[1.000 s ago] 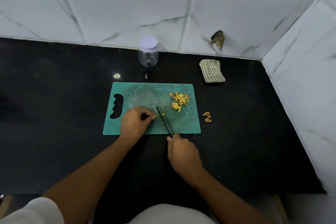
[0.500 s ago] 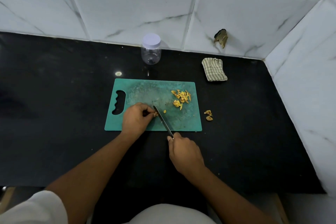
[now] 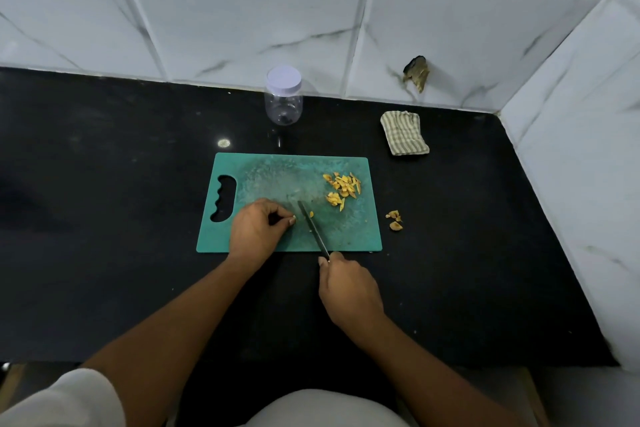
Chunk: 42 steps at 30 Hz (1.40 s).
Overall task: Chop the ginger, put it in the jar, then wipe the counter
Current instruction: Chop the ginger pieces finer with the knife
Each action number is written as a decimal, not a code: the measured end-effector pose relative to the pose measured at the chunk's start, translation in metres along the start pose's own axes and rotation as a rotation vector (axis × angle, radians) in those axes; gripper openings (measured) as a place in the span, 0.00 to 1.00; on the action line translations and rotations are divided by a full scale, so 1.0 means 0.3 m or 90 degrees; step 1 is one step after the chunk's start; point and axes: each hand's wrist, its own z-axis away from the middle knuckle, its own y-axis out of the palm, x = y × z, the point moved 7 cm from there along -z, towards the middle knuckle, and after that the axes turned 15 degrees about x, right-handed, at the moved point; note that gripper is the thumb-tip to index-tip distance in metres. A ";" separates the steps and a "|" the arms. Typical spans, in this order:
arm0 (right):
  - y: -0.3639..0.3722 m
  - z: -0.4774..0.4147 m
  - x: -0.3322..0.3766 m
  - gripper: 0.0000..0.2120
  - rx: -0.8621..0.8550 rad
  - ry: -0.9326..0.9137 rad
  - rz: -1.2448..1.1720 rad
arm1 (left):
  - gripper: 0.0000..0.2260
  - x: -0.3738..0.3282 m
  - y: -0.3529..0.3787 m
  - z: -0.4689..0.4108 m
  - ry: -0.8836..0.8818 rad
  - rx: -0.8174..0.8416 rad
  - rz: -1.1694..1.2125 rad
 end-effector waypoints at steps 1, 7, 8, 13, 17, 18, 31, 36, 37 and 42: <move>-0.001 0.004 -0.005 0.20 -0.008 -0.005 -0.007 | 0.02 -0.002 0.001 0.001 0.000 0.001 -0.001; 0.007 0.016 -0.005 0.18 -0.018 -0.035 0.015 | 0.02 -0.001 0.000 0.005 0.001 -0.001 -0.006; 0.006 0.016 -0.005 0.18 -0.015 -0.036 0.018 | 0.02 -0.003 0.000 0.005 0.004 0.001 -0.008; 0.003 0.015 -0.002 0.18 0.005 -0.046 0.022 | 0.02 -0.008 -0.001 0.006 0.008 -0.002 -0.019; 0.001 0.015 0.000 0.18 0.007 -0.046 0.028 | 0.02 -0.007 -0.001 0.008 0.005 -0.009 -0.013; 0.003 0.014 -0.001 0.18 0.007 -0.047 0.030 | 0.02 -0.007 0.000 0.007 0.004 -0.009 -0.010; 0.008 0.008 -0.011 0.16 0.009 -0.058 0.028 | 0.06 -0.005 -0.005 0.001 -0.005 0.007 0.001; 0.014 0.002 -0.008 0.18 0.022 -0.052 0.032 | 0.04 -0.003 -0.003 -0.002 -0.006 0.002 0.002; 0.017 0.001 -0.006 0.18 0.027 -0.047 0.031 | 0.04 -0.002 -0.002 -0.003 -0.005 0.001 0.001; 0.020 -0.007 0.009 0.17 0.047 -0.030 0.044 | 0.04 -0.004 -0.005 -0.002 0.001 -0.003 0.010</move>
